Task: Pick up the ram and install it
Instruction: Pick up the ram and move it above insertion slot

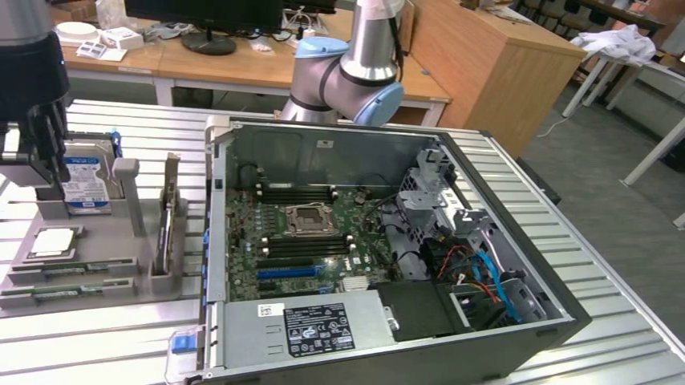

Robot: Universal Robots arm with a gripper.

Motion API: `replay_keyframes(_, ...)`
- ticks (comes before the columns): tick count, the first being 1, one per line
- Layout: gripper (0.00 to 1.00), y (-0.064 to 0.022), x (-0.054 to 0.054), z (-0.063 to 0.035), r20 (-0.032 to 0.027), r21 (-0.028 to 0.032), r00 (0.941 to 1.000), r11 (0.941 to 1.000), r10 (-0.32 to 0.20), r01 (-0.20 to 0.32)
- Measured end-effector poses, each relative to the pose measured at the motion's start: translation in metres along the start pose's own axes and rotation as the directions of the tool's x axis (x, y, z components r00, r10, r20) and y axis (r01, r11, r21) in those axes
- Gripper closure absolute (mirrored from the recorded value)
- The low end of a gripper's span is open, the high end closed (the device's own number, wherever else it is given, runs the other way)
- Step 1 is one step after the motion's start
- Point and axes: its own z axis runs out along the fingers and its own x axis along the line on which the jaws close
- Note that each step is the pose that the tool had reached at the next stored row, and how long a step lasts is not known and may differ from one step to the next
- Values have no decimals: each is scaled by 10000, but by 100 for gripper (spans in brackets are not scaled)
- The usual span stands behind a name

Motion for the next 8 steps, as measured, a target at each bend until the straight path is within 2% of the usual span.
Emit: replay_keyframes(8,64,-5,2,145,0,0,10000,10000,0,0)
